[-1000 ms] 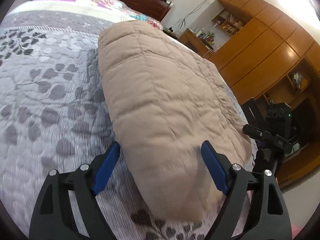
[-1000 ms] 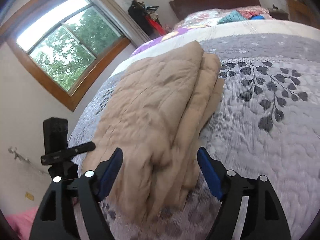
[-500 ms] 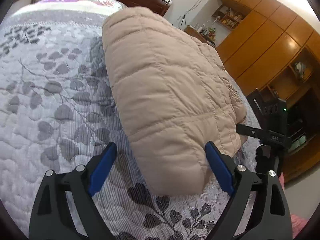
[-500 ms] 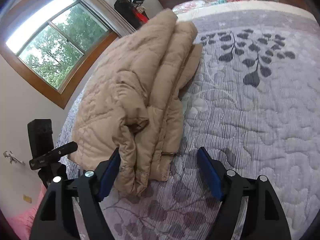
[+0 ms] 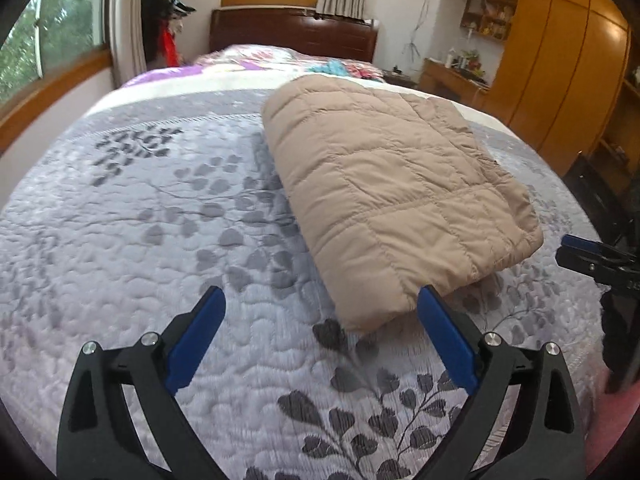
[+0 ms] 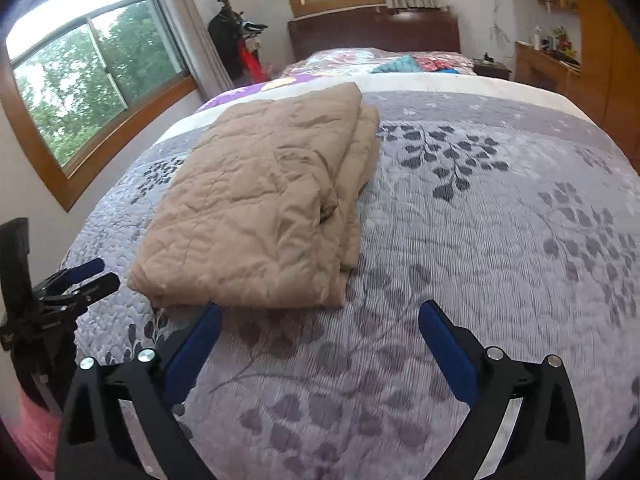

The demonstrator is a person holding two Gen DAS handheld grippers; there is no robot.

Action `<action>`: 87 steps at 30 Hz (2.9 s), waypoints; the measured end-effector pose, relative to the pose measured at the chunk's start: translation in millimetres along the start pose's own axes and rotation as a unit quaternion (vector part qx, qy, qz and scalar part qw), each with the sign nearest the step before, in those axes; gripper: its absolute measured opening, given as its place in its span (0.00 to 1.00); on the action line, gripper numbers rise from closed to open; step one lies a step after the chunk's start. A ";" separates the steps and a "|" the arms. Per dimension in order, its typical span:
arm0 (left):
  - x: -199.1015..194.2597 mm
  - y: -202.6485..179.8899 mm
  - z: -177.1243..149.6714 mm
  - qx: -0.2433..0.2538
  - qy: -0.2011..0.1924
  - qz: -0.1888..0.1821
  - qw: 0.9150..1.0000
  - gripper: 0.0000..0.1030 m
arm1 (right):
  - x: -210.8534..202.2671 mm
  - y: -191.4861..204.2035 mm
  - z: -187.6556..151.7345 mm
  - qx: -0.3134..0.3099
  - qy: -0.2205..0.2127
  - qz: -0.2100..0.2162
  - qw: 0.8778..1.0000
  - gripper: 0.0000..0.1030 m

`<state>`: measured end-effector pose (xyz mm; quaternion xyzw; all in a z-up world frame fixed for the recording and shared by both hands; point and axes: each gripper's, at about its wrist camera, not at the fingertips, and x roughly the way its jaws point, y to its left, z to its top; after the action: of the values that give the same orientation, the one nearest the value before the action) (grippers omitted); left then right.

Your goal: Fold large clothes

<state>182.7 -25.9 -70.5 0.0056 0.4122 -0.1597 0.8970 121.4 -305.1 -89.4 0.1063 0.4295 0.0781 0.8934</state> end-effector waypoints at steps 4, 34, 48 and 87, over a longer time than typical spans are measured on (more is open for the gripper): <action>-16.2 -6.1 -6.2 -0.007 -0.012 0.015 1.000 0.93 | -7.3 10.2 -9.6 0.005 -0.004 -0.021 1.000 0.96; -87.7 -25.1 -35.7 -0.001 -0.043 0.089 0.995 0.94 | -63.8 40.8 -38.1 -0.009 -0.032 -0.055 0.998 0.96; -90.0 -26.3 -37.9 -0.001 -0.044 0.086 0.995 0.94 | -61.0 40.9 -40.1 -0.012 -0.028 -0.056 0.998 0.96; -83.3 -24.3 -38.0 -0.002 -0.034 0.083 0.996 0.94 | -51.0 33.2 -38.7 -0.017 -0.012 -0.052 0.998 0.96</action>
<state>96.8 -20.2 -30.9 0.0324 0.3800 -0.0843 0.9206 57.9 -280.1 -66.0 0.0692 0.4220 0.0371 0.9032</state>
